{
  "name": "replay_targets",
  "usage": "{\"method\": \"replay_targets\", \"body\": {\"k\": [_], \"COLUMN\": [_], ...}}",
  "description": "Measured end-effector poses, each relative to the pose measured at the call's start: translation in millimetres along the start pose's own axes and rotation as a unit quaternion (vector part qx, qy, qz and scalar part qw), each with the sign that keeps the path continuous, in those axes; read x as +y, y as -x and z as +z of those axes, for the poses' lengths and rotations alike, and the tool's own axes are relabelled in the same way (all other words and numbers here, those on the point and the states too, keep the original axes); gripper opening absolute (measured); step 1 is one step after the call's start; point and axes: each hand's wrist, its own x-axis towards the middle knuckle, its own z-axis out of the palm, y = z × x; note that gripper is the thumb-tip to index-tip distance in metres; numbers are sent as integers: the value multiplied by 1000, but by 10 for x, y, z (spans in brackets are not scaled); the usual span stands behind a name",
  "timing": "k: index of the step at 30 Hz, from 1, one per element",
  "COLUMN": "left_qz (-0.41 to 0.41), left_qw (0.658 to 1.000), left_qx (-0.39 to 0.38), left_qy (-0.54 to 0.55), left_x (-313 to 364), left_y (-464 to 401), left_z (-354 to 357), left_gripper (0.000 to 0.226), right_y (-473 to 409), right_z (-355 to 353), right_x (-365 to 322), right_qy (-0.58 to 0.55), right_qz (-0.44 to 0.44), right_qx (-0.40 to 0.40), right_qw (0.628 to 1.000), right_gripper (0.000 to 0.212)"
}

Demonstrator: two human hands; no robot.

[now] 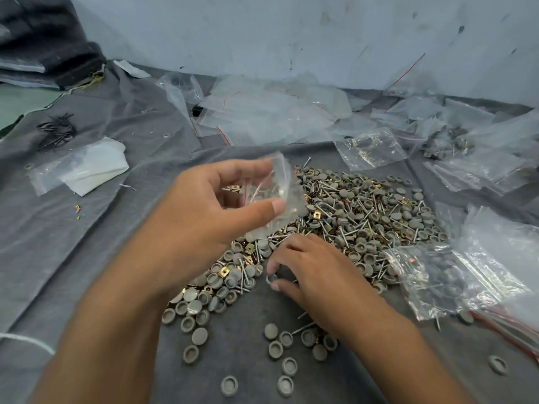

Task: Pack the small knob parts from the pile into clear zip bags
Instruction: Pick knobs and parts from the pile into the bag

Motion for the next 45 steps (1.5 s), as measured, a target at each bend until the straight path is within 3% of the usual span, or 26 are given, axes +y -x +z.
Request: {"method": "replay_targets", "body": {"k": [4, 9, 15, 18, 22, 24, 32, 37, 42, 45], "left_qz": [14, 31, 25, 32, 55, 63, 89, 94, 84, 77], "left_qw": [995, 992, 989, 987, 982, 980, 973, 975, 978, 971], "left_qx": [95, 82, 90, 87, 61, 23, -13, 2, 24, 13], "left_qy": [-8, -86, -113, -129, -167, -185, -213, -203, -192, -226], "left_x": [-97, -190, -194, -168, -77, -36, 11, 42, 69, 121], "left_y": [-31, -32, -30, -14, 14, 26, 39, 62, 81, 105], "left_z": [83, 142, 175, 153, 148, 179, 212, 173, 62, 53], "left_gripper": [49, 50, 46, 46, 50, 53, 46, 49, 40, 41], "right_y": [22, -6, -32, -1, 76, 62, -6, 14, 18, 9], "right_z": [12, 19, 57, -68, -392, -492, -453, -505, -433, -438], "right_x": [-22, -82, -103, -61, -74, -126, -78, -32, 16, -14], "right_qy": [-4, -57, -95, -159, -218, -190, -72, -97, 26, 51], "right_qz": [-5, -9, -39, -65, -76, -101, -142, -94, -85, -89], "right_qx": [4, -8, 37, 147, 378, 421, 337, 384, 309, 325], "right_qw": [1000, 998, 994, 974, 897, 881, 928, 913, 947, 940], "right_gripper": [9, 6, 8, 4, 6, 5, 13, 12, 34, 15]}}
